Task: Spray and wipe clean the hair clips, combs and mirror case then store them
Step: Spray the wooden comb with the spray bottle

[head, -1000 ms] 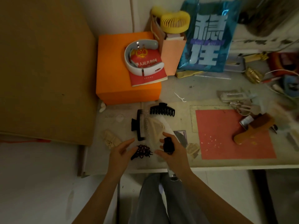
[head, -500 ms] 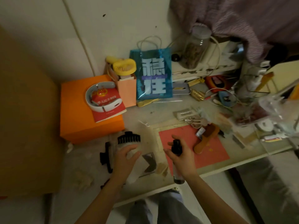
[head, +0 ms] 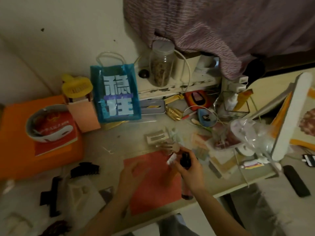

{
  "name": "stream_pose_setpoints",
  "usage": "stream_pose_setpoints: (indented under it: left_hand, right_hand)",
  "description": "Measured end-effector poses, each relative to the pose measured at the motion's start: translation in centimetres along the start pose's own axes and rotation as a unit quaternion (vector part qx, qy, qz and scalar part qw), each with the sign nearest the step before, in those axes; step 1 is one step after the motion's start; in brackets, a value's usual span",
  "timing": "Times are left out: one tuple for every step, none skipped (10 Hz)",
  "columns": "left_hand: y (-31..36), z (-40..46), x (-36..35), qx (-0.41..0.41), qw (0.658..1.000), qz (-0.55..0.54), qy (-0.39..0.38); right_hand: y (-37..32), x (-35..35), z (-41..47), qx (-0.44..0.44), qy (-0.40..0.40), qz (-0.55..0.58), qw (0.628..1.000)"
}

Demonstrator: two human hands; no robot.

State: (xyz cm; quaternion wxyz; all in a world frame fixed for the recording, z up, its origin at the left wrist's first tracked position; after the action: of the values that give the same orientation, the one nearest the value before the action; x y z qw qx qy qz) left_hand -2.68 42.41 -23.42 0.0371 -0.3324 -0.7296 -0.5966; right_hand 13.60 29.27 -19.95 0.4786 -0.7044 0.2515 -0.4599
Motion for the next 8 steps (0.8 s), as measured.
stream_pose_setpoints:
  left_hand:
    - [0.5, -0.2, -4.0, 0.039, 0.999, 0.009, 0.025]
    - [1.5, -1.1, -6.8, 0.06, 0.998, 0.012, 0.006]
    - [0.7, -1.4, -8.7, 0.085, 0.996, 0.009, 0.025]
    - [0.5, -2.3, -10.1, 0.12, 0.993, 0.003, 0.015]
    - [0.3, -2.3, -11.3, 0.135, 0.991, -0.006, -0.003]
    - [0.1, -1.8, -12.0, 0.132, 0.991, 0.002, -0.019]
    - [-0.6, -1.2, -12.7, 0.139, 0.99, 0.011, -0.022]
    - [-0.6, -0.7, -13.2, 0.141, 0.99, 0.013, -0.022]
  right_hand:
    - [1.1, 2.1, 3.2, 0.002, -0.025, -0.012, 1.0]
    - [2.2, 3.7, 5.4, 0.004, -0.044, -0.028, 0.999]
    - [3.1, 4.7, 7.1, -0.001, -0.068, -0.045, 0.997]
    - [3.7, 5.3, 7.6, -0.007, -0.092, -0.035, 0.995]
    - [4.6, 5.3, 8.2, -0.019, -0.112, -0.031, 0.993]
    - [5.3, 4.9, 8.5, -0.032, -0.113, -0.028, 0.993]
    - [6.2, 4.8, 8.6, -0.042, -0.11, -0.024, 0.993]
    - [6.9, 4.8, 8.9, -0.038, -0.112, -0.033, 0.992]
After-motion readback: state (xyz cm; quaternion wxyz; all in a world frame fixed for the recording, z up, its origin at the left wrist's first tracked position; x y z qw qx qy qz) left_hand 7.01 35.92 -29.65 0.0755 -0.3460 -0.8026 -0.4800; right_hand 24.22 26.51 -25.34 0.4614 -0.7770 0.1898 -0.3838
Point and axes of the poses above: each hand's wrist, its own z-axis towards the middle knuckle, its own x-axis out of the back of the hand, y = z × x, the point moved 1 cm from there along z, towards the middle knuckle, and after that the axes turned 14 degrees about y, right-handed, at the moved point
